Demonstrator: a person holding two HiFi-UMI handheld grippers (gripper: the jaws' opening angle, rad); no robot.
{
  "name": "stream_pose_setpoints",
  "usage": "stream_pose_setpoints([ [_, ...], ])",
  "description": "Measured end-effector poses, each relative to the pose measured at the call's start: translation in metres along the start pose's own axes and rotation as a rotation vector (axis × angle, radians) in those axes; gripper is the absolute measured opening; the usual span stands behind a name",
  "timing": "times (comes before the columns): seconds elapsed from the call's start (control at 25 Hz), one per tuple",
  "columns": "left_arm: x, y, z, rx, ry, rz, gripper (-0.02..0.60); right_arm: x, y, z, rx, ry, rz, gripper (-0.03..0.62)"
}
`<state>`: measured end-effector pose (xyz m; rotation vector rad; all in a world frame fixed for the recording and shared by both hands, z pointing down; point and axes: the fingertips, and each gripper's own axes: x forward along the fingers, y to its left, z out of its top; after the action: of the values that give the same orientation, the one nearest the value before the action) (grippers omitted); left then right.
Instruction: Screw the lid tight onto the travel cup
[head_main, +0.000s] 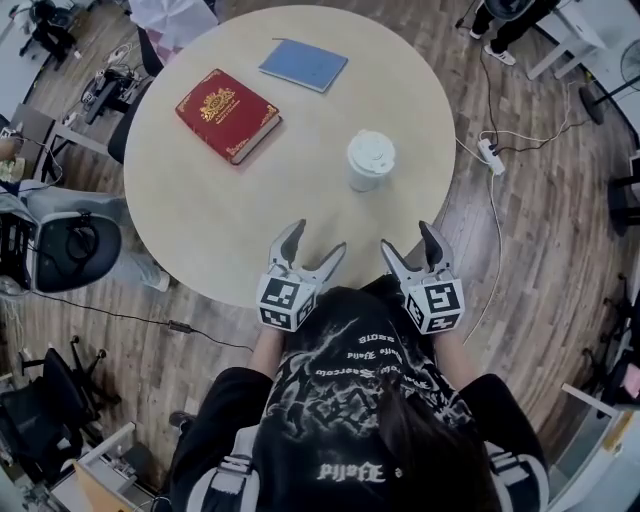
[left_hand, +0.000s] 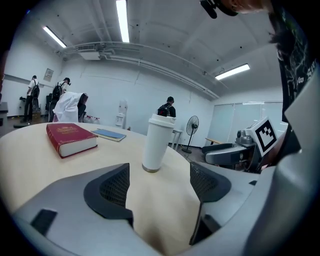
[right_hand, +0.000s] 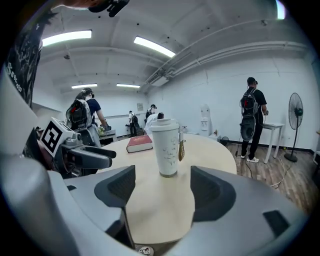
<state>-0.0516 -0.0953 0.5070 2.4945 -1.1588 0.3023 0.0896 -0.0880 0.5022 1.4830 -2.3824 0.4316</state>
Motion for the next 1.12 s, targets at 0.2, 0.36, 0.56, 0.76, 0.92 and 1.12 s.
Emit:
stream_pose_setpoints([
  [0.2,0.0,-0.015,0.005,0.005,-0.023,-0.036,0.385,-0.006,-0.002,0.008,-0.049,-0.021,-0.024,0.179],
  [0.36,0.0,-0.022,0.006,0.006,-0.037,-0.022,0.132,-0.01,-0.005,0.011,-0.054,-0.028,-0.04,0.053],
  [0.56,0.002,-0.037,-0.004,0.041,-0.012,-0.079,0.03,-0.008,0.0,0.007,-0.057,0.0,-0.009,0.006],
  [0.76,0.005,-0.034,-0.007,0.017,0.007,-0.078,0.021,-0.006,0.001,0.006,-0.078,0.013,-0.025,0.006],
  [0.92,0.003,-0.029,-0.005,-0.006,-0.007,-0.062,0.021,-0.008,0.001,0.002,-0.05,0.023,-0.033,0.006],
  [1.12,0.002,-0.031,-0.004,0.0,-0.012,-0.078,0.021,-0.009,0.001,0.001,-0.041,0.027,-0.05,0.005],
])
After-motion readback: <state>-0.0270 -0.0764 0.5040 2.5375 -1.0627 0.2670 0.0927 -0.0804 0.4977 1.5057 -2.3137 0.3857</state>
